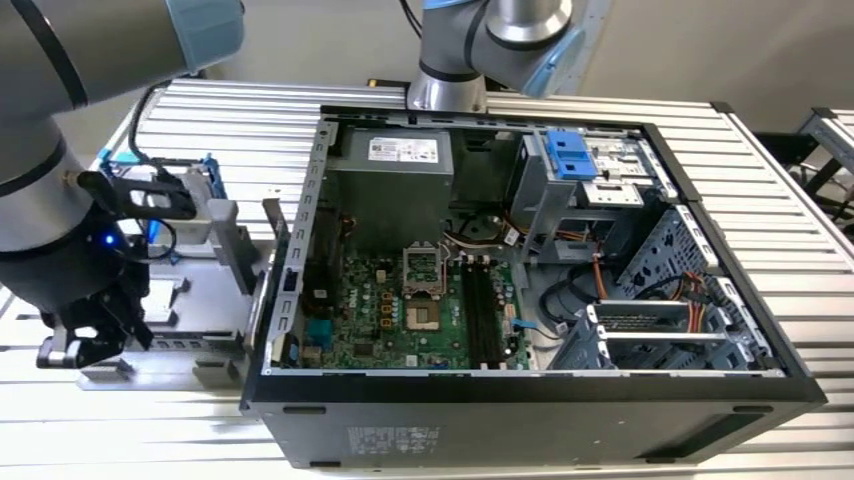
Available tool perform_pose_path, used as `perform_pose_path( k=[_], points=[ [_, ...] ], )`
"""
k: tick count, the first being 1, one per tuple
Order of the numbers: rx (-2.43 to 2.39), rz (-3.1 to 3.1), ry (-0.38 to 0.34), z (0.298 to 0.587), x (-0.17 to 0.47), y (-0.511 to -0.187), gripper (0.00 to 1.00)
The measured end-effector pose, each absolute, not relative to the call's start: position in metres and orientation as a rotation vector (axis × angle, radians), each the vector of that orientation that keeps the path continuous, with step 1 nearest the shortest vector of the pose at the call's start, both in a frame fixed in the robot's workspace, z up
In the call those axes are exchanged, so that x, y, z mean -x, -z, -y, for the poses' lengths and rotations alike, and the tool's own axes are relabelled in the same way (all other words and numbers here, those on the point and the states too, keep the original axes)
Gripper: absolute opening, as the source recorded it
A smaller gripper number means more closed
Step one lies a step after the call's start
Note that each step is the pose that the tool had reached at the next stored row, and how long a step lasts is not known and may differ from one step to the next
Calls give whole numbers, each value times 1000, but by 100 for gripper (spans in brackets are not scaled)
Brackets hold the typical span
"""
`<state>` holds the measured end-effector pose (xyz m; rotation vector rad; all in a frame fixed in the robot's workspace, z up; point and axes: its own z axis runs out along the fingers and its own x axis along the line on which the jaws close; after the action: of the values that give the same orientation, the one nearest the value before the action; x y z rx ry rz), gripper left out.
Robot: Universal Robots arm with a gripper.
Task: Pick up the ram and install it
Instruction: 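Pick up the ram and move it above insertion slot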
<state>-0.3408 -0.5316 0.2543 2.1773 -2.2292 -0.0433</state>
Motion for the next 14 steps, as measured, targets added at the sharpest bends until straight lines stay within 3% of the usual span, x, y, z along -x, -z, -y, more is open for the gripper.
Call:
perform_pose_path(
  k=[14],
  points=[
    [-2189,2241,19,531,341,-300,0]
  ],
)
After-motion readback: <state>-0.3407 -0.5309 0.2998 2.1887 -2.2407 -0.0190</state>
